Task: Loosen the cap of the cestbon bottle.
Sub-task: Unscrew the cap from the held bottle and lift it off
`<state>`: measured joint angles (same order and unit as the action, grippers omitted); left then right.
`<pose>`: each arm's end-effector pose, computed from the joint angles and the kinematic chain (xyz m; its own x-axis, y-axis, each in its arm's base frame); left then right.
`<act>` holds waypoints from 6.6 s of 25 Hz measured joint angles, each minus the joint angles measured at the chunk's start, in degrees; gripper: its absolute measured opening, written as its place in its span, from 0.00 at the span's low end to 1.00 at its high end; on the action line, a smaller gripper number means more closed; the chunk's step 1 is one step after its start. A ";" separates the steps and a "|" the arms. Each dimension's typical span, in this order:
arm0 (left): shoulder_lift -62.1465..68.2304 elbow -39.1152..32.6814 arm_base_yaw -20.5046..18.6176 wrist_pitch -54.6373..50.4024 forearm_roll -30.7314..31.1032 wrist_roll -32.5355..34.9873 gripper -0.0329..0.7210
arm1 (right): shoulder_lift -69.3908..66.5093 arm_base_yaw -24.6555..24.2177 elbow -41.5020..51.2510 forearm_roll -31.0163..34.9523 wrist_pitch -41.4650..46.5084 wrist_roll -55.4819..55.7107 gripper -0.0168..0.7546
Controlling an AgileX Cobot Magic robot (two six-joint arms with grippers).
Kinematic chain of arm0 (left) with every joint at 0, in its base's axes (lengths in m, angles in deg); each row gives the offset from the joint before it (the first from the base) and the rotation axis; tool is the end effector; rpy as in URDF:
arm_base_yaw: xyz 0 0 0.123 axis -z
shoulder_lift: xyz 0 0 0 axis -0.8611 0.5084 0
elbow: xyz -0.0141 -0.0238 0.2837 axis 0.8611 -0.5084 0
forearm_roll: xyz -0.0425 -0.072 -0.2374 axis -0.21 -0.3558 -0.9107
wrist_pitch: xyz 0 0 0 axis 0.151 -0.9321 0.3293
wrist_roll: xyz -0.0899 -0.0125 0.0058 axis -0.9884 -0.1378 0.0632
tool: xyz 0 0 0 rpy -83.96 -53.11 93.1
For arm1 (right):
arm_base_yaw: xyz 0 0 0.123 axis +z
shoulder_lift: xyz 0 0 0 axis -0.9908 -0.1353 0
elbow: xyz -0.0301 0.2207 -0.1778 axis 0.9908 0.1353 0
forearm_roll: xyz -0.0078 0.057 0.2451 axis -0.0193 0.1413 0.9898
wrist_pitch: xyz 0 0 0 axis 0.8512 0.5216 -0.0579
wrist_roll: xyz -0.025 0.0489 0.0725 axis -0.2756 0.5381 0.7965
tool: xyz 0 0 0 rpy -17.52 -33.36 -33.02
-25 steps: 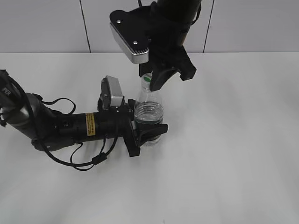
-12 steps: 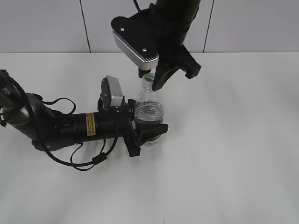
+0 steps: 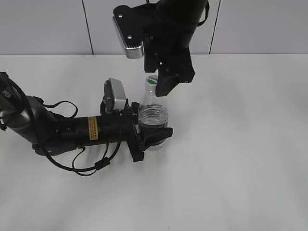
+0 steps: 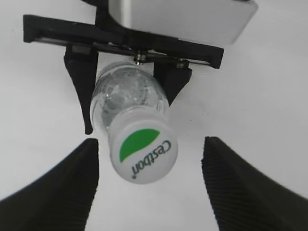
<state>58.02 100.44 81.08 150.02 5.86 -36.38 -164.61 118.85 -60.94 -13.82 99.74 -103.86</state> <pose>0.3223 -0.2071 0.0514 -0.0921 0.1314 -0.9870 0.9693 0.2386 -0.0587 0.3457 0.2758 0.2647 0.4976 -0.8449 -0.1963 -0.8615 -0.4549 -0.2258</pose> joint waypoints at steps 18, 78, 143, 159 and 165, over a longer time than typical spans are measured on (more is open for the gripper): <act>0.00 0.00 0.00 0.00 0.44 0.00 0.58 | 4.90 0.00 -2.10 -1.72 -0.02 72.60 0.71; 0.00 0.00 0.00 0.05 0.61 0.06 0.58 | 0.34 1.89 0.39 -1.88 -0.07 24.11 0.41; 0.00 0.00 -0.05 0.12 1.00 0.01 0.58 | 5.67 1.89 0.39 -3.55 -0.07 84.43 0.77; 0.00 0.00 -0.05 0.12 1.03 0.01 0.58 | 2.29 2.46 0.39 -3.21 -0.07 84.79 0.77; 0.00 0.00 -0.05 0.12 1.03 0.01 0.58 | 0.36 2.46 0.44 -3.21 -0.07 84.29 0.77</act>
<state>58.02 100.44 81.03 150.14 6.88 -36.38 -164.25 121.31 -60.50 -17.03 99.67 -19.58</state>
